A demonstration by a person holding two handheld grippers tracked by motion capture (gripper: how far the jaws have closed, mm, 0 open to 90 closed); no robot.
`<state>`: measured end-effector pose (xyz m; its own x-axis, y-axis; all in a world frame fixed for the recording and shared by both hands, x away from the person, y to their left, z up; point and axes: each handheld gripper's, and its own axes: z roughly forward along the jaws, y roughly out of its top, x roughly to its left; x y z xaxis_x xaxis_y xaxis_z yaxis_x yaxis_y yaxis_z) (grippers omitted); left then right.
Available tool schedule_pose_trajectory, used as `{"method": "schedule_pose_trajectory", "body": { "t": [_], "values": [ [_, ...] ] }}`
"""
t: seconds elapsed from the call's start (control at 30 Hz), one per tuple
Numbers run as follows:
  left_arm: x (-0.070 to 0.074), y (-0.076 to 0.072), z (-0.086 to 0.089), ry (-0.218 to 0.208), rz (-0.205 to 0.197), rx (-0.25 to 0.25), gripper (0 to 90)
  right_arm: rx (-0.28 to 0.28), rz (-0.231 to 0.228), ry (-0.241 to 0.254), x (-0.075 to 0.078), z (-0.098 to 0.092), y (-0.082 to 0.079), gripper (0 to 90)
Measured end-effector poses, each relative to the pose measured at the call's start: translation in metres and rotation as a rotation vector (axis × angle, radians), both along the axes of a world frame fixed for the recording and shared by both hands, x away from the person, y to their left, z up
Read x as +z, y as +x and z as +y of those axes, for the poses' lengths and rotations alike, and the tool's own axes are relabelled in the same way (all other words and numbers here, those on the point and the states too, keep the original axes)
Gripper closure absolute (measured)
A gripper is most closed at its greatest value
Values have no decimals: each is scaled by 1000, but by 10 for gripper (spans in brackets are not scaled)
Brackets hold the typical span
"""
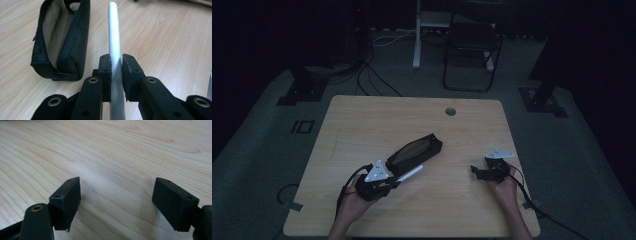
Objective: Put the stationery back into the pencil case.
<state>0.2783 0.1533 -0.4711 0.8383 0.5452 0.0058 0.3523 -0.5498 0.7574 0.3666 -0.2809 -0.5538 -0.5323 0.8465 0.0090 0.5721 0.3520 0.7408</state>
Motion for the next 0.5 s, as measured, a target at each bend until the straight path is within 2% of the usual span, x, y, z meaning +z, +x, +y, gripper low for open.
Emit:
{"method": "schedule_pose_trajectory", "body": {
  "t": [0.27,0.5],
  "values": [
    [9,-1,0,-20,-2,-11,789,0,0,0,0,0,0,230],
    [16,-1,-1,-18,-9,-19,788,0,0,0,0,0,0,230]
  ]
}}
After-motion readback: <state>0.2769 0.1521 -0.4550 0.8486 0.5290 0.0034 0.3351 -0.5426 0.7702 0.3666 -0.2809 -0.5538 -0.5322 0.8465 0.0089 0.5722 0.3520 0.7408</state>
